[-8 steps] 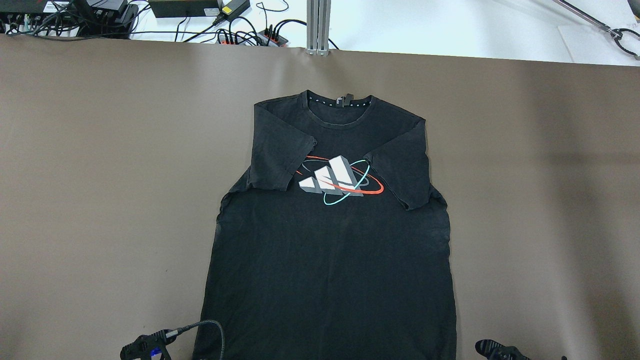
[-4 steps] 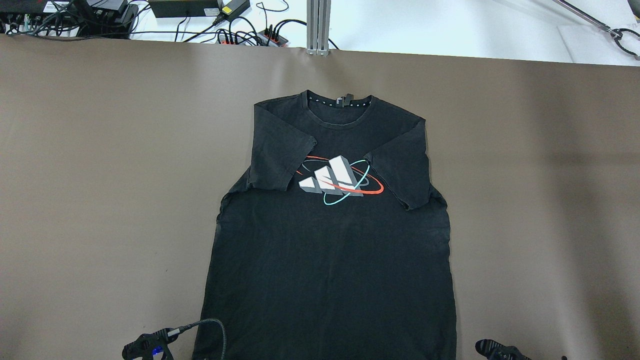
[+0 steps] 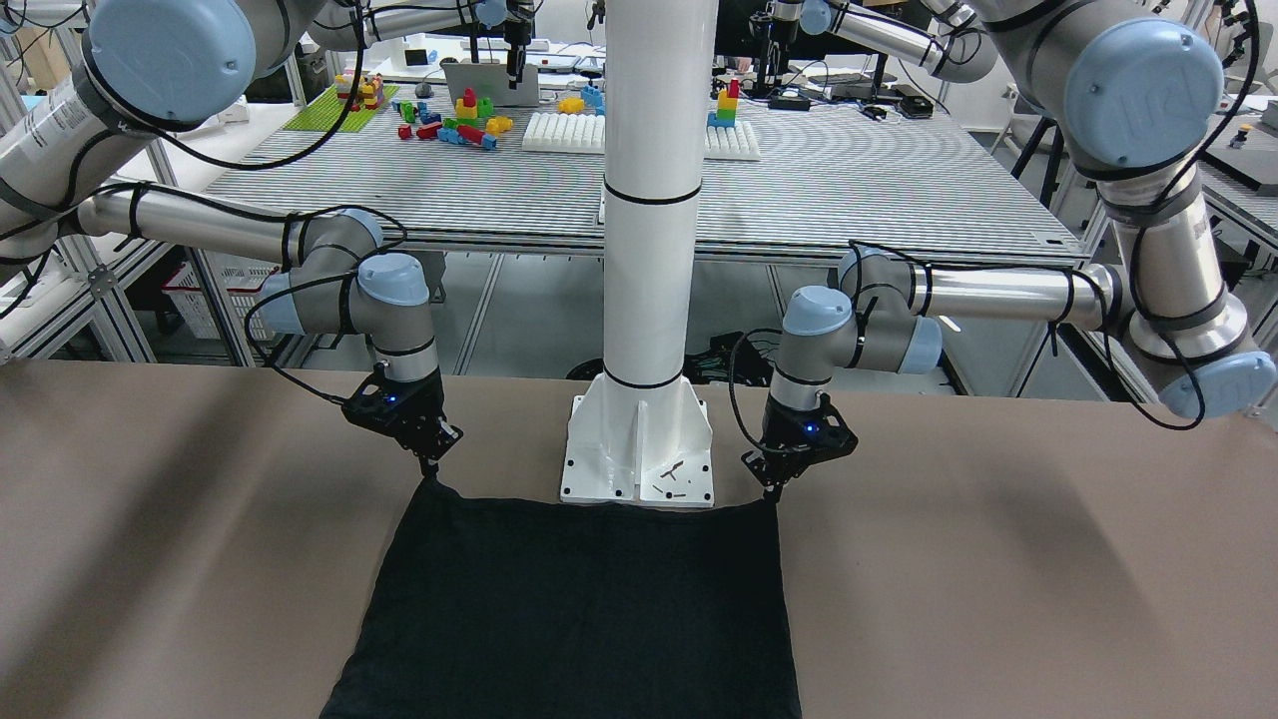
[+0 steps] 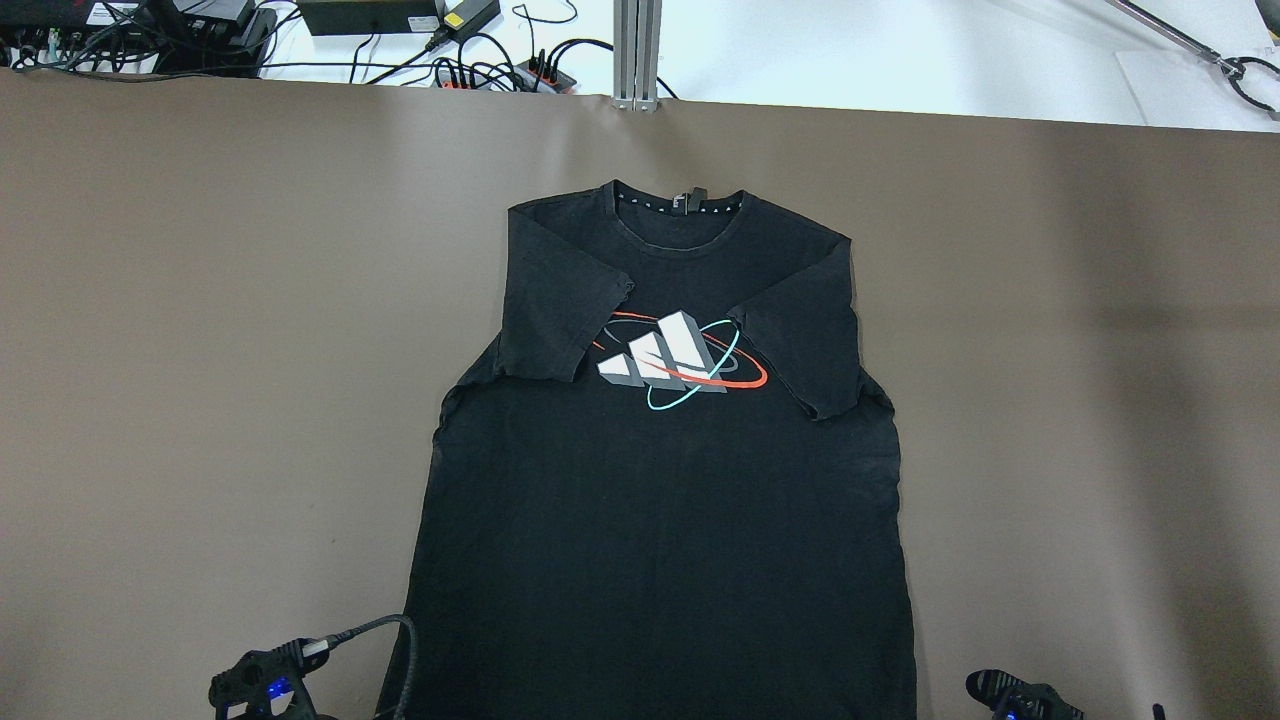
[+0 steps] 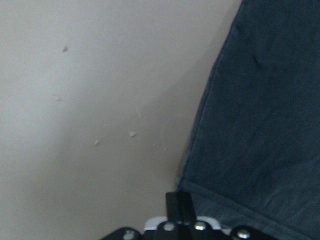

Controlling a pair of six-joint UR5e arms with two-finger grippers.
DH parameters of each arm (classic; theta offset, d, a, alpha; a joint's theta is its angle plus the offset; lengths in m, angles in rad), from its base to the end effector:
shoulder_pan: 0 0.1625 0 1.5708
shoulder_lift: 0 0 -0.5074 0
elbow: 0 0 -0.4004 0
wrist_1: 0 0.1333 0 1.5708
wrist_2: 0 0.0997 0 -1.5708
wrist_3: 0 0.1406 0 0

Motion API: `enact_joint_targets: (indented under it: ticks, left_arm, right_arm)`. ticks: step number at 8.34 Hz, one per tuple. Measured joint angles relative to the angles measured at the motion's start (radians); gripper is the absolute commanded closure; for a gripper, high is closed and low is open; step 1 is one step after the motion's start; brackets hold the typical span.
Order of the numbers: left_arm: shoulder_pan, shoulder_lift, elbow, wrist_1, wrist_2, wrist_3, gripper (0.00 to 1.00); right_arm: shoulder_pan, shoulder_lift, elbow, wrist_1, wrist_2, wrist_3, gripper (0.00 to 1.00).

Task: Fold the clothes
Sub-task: 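Grasp both hem corners nearest the robot with the left and right grippers, then lift the hem with both grippers and fold it toward the collar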

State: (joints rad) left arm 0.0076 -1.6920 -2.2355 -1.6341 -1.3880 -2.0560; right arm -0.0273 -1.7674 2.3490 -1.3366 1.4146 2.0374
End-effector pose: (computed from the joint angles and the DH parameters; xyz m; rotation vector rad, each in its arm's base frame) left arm 0.5152 -0.1549 0.3994 -0.0406 0.8737 -0.5248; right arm -0.4090 -0.1441 0.4627 -0.0566 -0.8338 0.4774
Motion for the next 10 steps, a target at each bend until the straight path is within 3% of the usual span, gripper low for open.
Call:
enact_joint_targets:
  ticks: [3,5,7,10]
  left_arm:
    - [-0.063,0.035,-0.167,0.003,-0.031,0.002,1.0]
    - [-0.189,0.011,-0.208,0.002,-0.116,0.007,1.0]
    - [-0.301,-0.056,-0.176,0.003,-0.153,0.067,1.0]
    - [-0.535,-0.206,0.024,0.0,-0.3,0.239,1.0]
  right_arm:
    - [0.052,0.0,0.183,-0.175,0.079,-0.023,1.0]
    - [0.155,0.077,0.218,-0.277,0.193,-0.118,1.0]
    - [0.3,0.15,0.19,-0.336,0.294,-0.259,1.0]
    - [0.601,0.318,0.01,-0.401,0.481,-0.515,1.0]
